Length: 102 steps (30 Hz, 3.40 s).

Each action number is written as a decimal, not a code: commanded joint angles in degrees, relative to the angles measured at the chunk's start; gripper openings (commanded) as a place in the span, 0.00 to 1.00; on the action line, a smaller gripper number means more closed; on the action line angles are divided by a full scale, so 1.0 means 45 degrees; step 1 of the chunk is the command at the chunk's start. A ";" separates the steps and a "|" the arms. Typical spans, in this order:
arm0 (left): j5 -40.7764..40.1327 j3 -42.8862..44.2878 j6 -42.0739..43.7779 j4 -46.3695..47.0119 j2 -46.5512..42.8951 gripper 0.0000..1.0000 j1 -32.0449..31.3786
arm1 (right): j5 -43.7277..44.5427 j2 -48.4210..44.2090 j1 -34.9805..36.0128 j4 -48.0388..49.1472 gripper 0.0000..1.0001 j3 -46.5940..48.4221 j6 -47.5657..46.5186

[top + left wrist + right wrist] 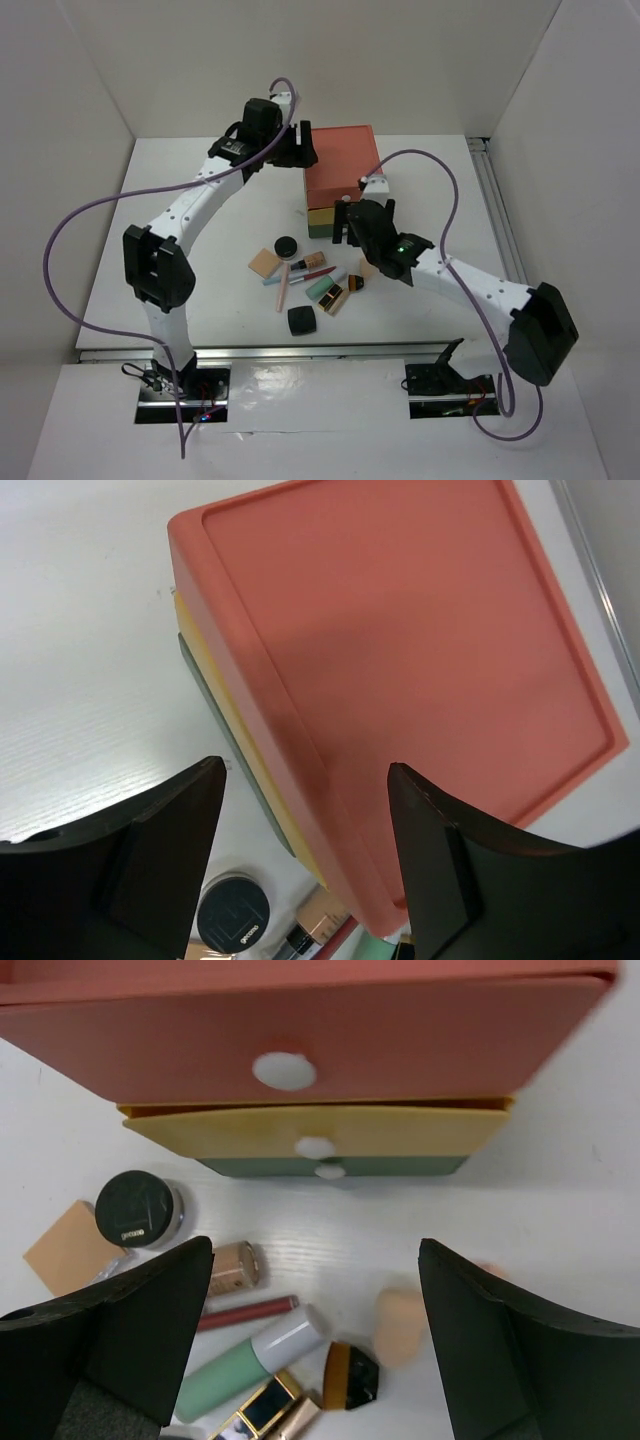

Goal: Organize the makeup

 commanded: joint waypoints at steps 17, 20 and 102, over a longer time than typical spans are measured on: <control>-0.0712 0.0906 -0.0213 -0.0672 0.1842 0.60 -0.0426 | -0.2641 0.2338 -0.1748 0.3012 0.90 0.1719 -0.0287; -0.0828 0.0770 -0.0330 -0.0809 0.1843 0.57 -0.0543 | -0.2641 0.2729 -0.1884 0.3167 0.90 0.1838 -0.0170; -0.1532 0.0397 -0.0096 -0.1160 0.1492 0.39 -0.0543 | 0.0779 0.4782 -0.2019 0.0062 0.63 0.5921 0.0810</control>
